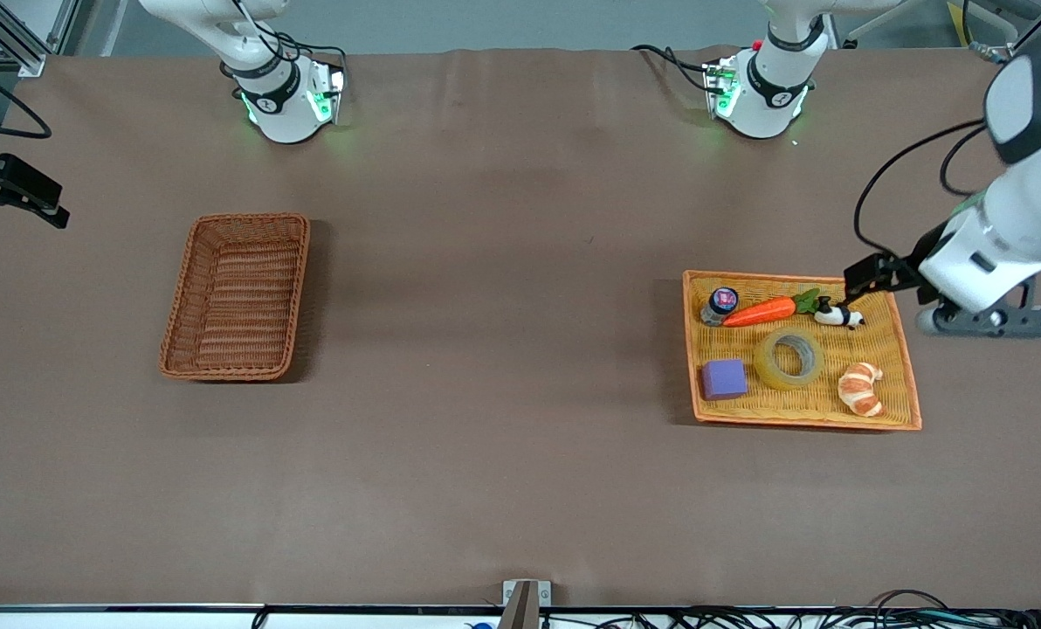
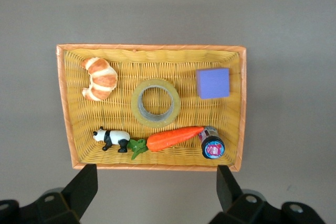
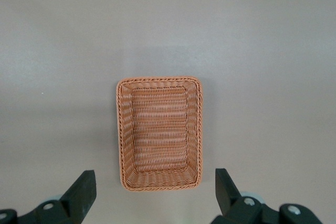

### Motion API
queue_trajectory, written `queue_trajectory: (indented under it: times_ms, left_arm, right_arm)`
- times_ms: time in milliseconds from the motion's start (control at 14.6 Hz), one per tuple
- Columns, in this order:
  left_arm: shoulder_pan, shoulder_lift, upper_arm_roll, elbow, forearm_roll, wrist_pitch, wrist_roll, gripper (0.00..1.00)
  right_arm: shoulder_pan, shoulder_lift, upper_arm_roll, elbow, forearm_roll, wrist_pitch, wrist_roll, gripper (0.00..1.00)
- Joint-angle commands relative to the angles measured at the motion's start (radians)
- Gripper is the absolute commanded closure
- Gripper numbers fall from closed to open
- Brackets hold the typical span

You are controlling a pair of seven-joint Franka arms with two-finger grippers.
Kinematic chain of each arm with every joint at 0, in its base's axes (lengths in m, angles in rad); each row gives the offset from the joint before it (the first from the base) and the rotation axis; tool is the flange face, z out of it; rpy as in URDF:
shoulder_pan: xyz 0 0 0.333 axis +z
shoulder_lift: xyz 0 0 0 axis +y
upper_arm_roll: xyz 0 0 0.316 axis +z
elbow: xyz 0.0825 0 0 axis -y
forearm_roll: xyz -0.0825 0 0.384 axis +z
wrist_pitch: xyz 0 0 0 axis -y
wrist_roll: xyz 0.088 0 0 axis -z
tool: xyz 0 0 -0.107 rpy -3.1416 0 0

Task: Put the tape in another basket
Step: 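Lower the left gripper over the tape roll in the yellow tray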

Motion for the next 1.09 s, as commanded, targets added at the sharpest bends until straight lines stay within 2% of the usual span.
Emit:
queue_trajectory:
  times_ms: [0, 342, 615, 889, 1026]
  left_arm:
    - [0.005, 0.089, 0.002, 0.002, 0.020, 0.068, 0.017, 0.00]
    - [0.061, 0.216, 0.000, -0.033, 0.036, 0.112, 0.058, 0.00]
    - [0.073, 0.284, -0.003, -0.131, 0.041, 0.284, 0.069, 0.00]
    - [0.070, 0.292, -0.003, -0.205, 0.041, 0.289, 0.067, 0.00]
    - [0.076, 0.322, -0.002, -0.212, 0.039, 0.287, 0.040, 0.00]
  right_arm:
    - [0.001, -0.005, -0.002, 0.002, 0.013, -0.005, 0.014, 0.00]
    - [0.001, -0.005, -0.002, 0.002, 0.015, -0.005, 0.012, 0.00]
    - [0.001, -0.005, -0.002, 0.002, 0.016, -0.007, 0.012, 0.00]
    - [0.001, -0.005, -0.002, 0.002, 0.016, -0.005, 0.011, 0.00]
    - [0.001, -0.005, -0.002, 0.002, 0.018, -0.005, 0.011, 0.00]
